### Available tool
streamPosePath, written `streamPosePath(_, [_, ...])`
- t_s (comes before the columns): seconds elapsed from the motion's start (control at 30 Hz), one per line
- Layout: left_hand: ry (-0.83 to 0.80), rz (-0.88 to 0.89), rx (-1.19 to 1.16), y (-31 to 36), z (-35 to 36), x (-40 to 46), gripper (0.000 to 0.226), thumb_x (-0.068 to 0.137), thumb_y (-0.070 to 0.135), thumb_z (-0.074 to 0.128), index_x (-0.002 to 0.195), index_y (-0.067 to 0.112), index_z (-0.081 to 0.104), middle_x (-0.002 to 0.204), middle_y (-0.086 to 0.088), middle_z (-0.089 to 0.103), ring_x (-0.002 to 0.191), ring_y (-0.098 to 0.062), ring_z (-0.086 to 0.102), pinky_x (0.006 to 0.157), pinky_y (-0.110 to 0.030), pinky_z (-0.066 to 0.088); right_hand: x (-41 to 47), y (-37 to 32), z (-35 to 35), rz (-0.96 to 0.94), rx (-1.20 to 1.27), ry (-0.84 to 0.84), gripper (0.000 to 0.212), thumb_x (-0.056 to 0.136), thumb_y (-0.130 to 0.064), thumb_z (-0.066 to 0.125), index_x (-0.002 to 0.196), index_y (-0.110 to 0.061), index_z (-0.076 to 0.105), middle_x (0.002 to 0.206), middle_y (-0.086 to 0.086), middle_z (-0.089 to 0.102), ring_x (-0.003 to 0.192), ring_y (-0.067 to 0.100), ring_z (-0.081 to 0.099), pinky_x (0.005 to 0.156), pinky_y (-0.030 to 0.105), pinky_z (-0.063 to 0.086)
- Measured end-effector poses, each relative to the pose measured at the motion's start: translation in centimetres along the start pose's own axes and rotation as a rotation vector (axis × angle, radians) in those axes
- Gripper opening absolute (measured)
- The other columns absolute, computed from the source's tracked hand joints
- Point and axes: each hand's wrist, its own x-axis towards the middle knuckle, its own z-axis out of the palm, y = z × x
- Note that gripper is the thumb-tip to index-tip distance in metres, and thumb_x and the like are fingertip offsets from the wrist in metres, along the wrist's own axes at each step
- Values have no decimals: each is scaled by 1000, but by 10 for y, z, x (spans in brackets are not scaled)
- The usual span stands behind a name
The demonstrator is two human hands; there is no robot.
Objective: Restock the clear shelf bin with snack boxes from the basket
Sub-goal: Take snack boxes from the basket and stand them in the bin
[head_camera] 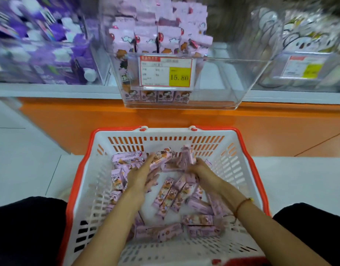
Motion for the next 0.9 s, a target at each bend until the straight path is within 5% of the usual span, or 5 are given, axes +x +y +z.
streamPosePath(0.17, [-182,-53,-90,13,18,-37,23,81,19,68,100,5,67,94,-10,60,99,-24,61,92,-37,51,-48,-57,20,-78,225,-239,31,101,-21,34,86,-3,54,76,15,58,71,27,59,70,32,54])
streamPosePath(0.33, [-522,199,60,30,29,-79,27,82,25,61,107,18,70,99,-3,73,82,-10,70,58,-20,54,-100,-92,30,-243,111,-63,18,88,-28,64,83,-12,73,82,3,69,78,15,66,64,21,49])
streamPosePath(0.63, [-486,655,304,71,61,-127,60,81,2,65,132,30,49,108,5,64,87,-7,66,65,-18,52,-171,-134,26,-500,18,148,31,74,-10,78,103,-11,68,81,5,71,71,11,67,63,18,52])
streamPosePath(0.77, [-459,1043,484,103,67,-152,71,66,8,82,115,47,48,120,6,58,98,6,61,73,-11,51,-198,-174,24,-653,-145,117,28,71,-3,80,94,-11,66,69,-6,69,61,5,66,57,14,50])
streamPosePath(0.9, [-380,1241,685,139,78,-173,65,59,46,75,114,58,42,124,27,50,115,14,45,89,-4,37,-226,-226,15,-846,-546,198,67,64,-16,85,115,-31,45,98,-16,53,63,-6,59,59,8,48])
